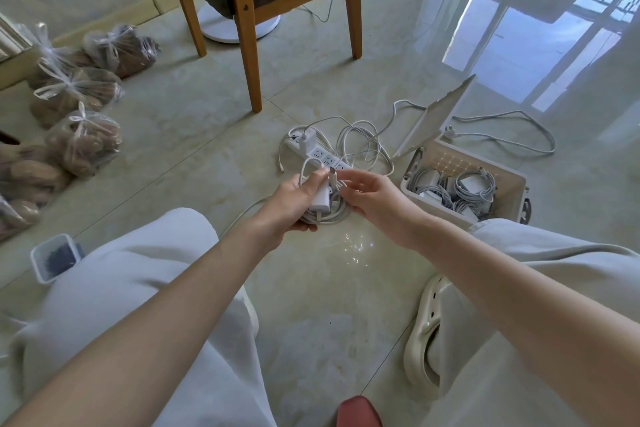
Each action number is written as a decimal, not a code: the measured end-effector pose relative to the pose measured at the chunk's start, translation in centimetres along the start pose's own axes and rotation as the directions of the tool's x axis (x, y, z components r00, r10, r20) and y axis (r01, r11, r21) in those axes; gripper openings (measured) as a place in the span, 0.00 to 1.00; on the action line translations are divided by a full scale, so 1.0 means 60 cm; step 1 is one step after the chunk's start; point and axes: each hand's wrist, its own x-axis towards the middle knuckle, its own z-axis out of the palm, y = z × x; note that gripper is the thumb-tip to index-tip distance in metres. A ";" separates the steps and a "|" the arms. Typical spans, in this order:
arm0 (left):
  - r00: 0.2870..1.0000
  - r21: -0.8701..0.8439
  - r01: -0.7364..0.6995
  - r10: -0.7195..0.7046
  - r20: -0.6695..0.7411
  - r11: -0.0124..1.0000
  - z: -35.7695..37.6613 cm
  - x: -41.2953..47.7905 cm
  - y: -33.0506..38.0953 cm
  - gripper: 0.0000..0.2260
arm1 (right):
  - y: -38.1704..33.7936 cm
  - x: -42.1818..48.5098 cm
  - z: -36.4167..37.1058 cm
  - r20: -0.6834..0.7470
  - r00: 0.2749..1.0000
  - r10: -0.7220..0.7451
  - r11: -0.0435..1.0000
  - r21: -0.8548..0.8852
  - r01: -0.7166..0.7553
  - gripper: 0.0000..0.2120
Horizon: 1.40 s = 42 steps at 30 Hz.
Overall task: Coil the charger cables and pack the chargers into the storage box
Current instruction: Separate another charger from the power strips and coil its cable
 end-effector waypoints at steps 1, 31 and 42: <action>1.000 0.029 -0.014 0.014 0.008 0.999 0.001 -0.002 -0.002 0.18 | 0.002 -0.002 0.002 -0.026 0.999 -0.029 0.993 -0.112 0.025 0.13; 0.887 0.133 -0.446 0.417 0.198 0.885 0.056 -0.038 -0.002 0.22 | -0.010 -0.030 -0.042 -0.364 0.911 0.195 0.963 0.246 -0.108 0.12; 0.891 0.231 -0.418 0.446 -0.082 0.879 0.059 -0.028 0.003 0.18 | 0.010 -0.004 0.004 -0.286 0.956 0.057 0.963 -0.236 -0.129 0.22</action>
